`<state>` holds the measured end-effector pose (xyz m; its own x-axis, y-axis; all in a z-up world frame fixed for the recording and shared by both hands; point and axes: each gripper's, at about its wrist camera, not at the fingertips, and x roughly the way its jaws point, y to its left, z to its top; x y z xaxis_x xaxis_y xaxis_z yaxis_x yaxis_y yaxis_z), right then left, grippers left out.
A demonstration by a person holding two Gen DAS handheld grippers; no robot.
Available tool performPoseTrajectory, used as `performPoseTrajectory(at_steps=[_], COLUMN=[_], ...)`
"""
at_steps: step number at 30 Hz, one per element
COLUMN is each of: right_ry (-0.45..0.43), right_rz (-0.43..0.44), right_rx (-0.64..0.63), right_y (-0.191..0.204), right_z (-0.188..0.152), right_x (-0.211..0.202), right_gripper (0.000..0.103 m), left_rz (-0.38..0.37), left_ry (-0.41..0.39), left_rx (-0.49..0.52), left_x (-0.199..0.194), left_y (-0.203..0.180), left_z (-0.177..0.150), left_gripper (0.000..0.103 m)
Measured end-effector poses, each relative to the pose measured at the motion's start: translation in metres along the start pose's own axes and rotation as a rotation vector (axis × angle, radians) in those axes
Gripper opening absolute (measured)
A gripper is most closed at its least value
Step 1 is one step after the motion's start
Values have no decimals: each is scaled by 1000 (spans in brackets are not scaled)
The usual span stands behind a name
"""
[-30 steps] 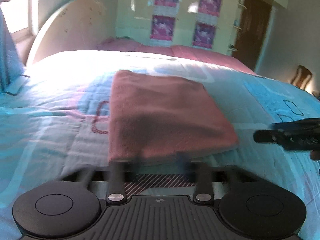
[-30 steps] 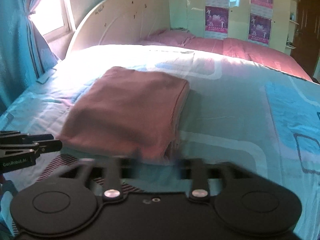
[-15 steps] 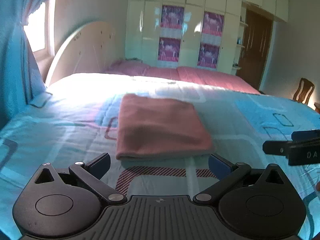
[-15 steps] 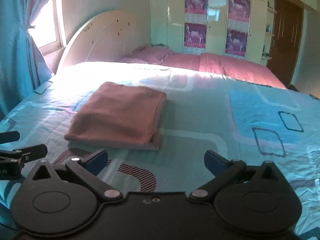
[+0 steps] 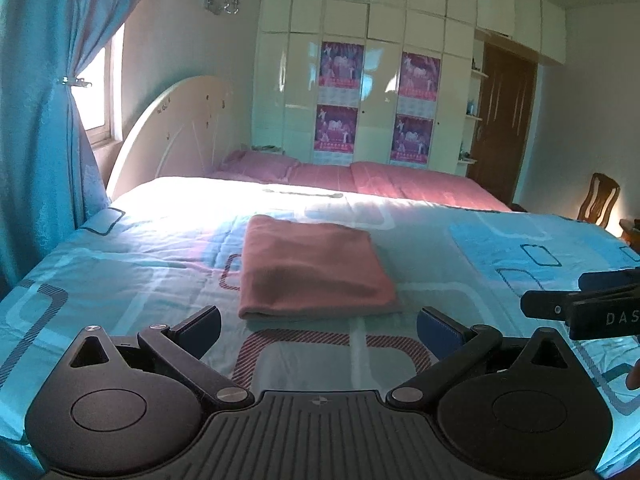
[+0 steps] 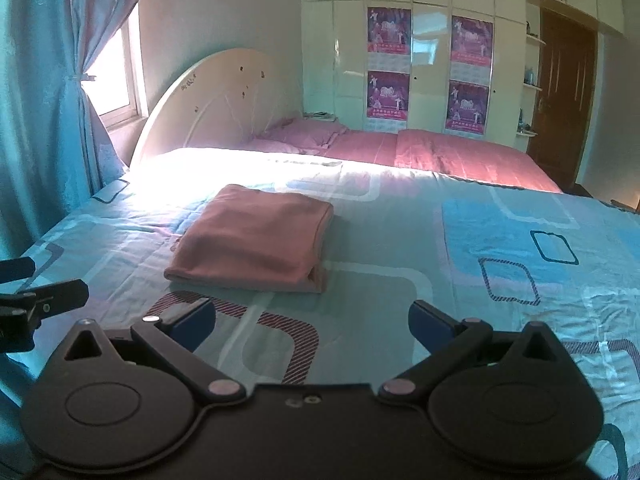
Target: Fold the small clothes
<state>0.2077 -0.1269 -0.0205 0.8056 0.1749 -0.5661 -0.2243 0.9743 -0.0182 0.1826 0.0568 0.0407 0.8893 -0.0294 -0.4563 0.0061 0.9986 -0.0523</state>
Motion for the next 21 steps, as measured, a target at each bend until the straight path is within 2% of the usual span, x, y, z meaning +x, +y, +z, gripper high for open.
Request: performPoseTrajectory(at_steps=[21], right_ry=[-19], right_rz=[-19], right_rx=[-20], right_y=[2], right_z=[-3], right_x=[-11], right_gripper=[102], left_rz=[-10], left_ry=[-37], left_rx=[10], left_x=[-13], left_y=[-8], left_z=[1], left_gripper=[103])
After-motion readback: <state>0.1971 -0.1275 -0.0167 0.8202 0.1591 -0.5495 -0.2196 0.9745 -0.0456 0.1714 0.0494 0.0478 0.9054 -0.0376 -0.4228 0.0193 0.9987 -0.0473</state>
